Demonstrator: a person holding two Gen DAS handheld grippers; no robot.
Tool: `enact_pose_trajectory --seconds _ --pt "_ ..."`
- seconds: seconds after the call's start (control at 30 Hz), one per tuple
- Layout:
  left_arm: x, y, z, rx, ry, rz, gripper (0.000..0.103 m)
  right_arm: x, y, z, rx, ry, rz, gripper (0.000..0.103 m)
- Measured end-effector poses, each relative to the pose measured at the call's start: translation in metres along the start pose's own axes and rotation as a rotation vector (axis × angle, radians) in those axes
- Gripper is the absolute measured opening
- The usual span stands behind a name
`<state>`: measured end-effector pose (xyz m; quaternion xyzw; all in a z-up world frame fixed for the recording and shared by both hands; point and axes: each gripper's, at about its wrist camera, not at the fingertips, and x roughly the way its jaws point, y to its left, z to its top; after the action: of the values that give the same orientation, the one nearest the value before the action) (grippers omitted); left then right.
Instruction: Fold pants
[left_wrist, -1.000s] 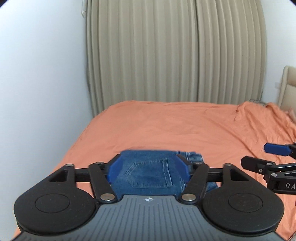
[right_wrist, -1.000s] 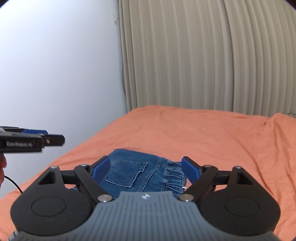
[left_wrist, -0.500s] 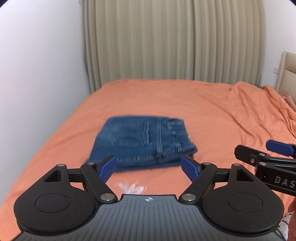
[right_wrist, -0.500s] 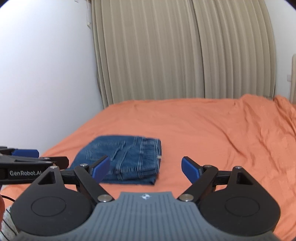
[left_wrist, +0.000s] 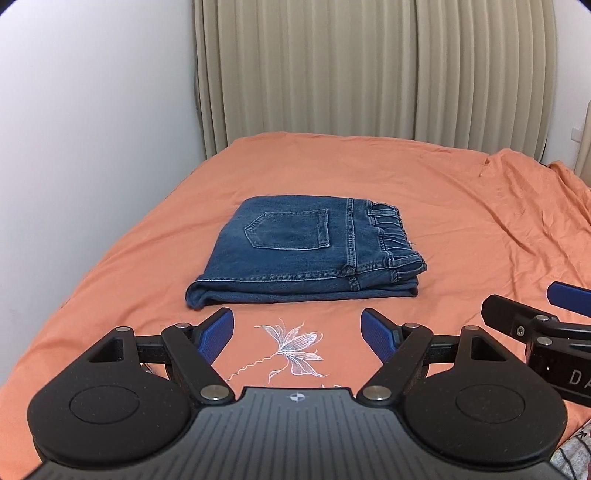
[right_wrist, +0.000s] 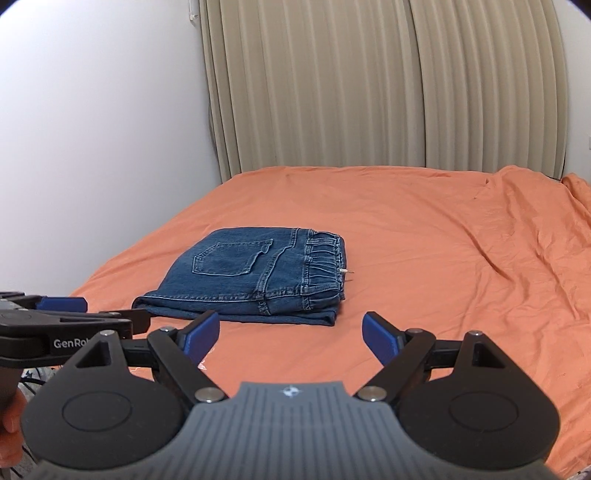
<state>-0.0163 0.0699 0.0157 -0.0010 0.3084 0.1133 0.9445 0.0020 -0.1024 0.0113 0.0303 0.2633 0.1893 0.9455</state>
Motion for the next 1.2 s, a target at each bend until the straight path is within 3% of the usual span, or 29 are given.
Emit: enact_pose_trajectory --seconds 1.2 --pt "-0.006 0.002 0.005 0.018 0.021 -0.008 0.092 -0.012 -0.003 0.003 0.006 -0.02 0.014 0.081"
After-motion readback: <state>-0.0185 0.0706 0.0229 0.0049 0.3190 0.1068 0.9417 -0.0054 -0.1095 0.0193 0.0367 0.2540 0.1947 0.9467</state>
